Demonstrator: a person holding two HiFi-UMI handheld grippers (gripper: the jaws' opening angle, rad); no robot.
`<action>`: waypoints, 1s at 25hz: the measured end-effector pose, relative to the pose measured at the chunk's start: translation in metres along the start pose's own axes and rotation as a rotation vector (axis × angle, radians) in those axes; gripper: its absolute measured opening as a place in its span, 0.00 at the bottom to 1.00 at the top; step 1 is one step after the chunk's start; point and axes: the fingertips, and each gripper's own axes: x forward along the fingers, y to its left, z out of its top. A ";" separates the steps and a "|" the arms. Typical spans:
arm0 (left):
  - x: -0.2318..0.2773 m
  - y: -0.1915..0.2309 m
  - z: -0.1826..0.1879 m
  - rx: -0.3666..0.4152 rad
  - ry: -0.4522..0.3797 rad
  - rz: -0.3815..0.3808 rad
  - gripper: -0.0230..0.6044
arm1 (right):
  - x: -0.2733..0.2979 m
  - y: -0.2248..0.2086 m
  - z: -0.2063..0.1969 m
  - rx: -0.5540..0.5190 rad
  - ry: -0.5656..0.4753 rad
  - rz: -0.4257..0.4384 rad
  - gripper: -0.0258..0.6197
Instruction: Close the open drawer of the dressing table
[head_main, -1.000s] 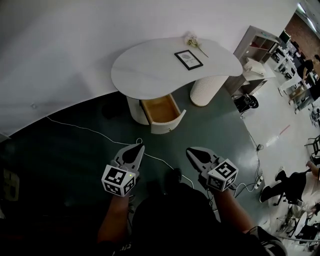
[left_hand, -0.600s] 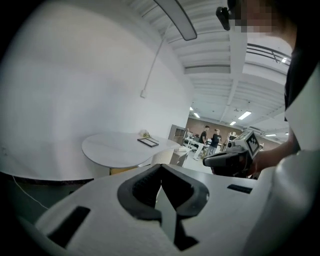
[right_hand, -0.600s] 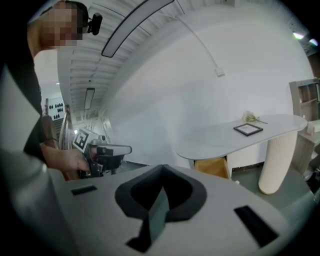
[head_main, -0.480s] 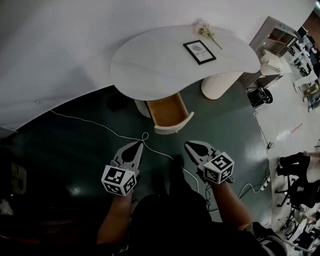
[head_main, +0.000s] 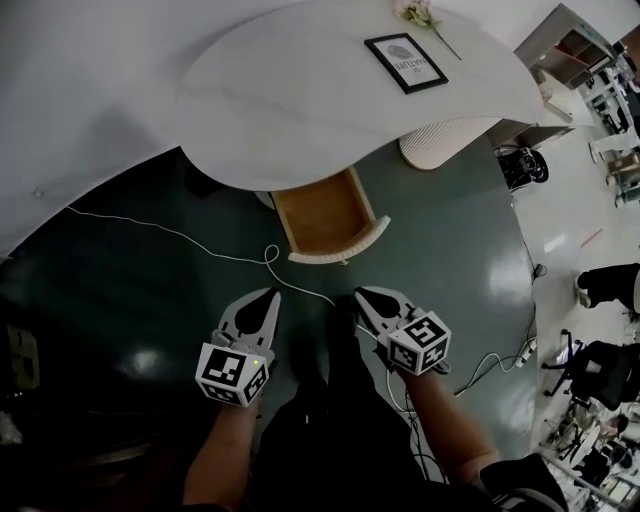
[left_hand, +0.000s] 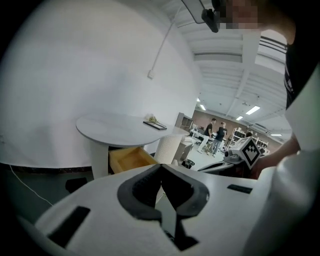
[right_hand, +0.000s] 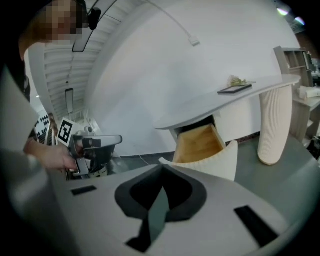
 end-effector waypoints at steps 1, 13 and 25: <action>0.005 0.001 -0.009 -0.004 0.008 -0.003 0.05 | 0.006 -0.005 -0.011 0.005 0.010 0.004 0.05; 0.069 0.026 -0.086 -0.051 0.095 -0.034 0.05 | 0.063 -0.081 -0.069 0.019 0.023 -0.106 0.14; 0.103 0.032 -0.113 -0.066 0.131 -0.038 0.05 | 0.103 -0.128 -0.117 0.125 0.093 -0.136 0.19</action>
